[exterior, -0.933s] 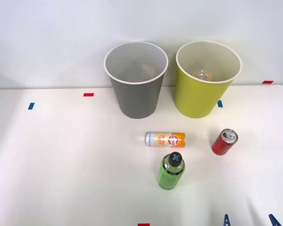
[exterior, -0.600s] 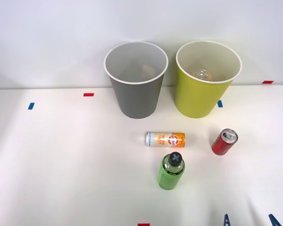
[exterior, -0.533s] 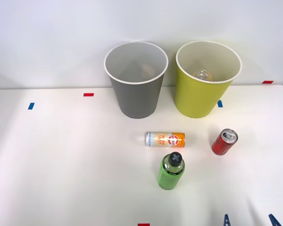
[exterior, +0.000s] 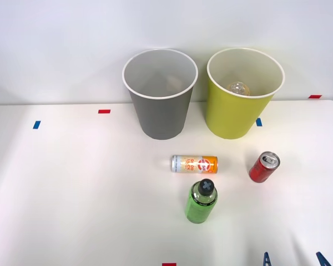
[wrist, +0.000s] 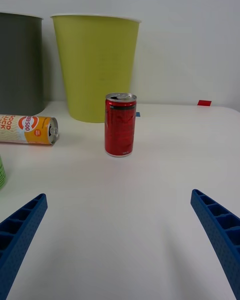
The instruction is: Put cans in the gray bin, plastic bottles in the light green bin
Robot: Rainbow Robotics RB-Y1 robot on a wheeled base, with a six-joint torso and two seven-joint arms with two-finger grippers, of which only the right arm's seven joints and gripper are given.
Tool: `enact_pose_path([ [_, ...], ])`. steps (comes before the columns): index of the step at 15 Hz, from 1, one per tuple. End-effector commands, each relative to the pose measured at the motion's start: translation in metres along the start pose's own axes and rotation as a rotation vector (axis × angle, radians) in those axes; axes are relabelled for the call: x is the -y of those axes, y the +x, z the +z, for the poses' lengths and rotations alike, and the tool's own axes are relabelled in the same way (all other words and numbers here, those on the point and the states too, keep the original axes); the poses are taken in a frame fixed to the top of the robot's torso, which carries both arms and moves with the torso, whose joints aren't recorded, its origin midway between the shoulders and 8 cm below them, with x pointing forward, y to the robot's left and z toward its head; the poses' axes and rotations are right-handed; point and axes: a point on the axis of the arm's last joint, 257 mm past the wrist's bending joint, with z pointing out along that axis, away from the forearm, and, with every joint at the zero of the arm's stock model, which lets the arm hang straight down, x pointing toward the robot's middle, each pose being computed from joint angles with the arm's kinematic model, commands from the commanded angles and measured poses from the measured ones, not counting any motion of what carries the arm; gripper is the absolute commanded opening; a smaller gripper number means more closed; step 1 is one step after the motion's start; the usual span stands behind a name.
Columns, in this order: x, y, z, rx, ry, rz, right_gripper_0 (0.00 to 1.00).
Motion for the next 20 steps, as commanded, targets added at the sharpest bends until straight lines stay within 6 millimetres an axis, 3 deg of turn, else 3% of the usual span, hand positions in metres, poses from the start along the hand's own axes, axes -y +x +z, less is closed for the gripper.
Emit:
enact_pose_path([
  [1,0.0,0.0,0.0,0.0,0.0,0.0,1.0],
  [20,0.0,0.0,0.0,0.0,0.0,0.0,1.0],
])
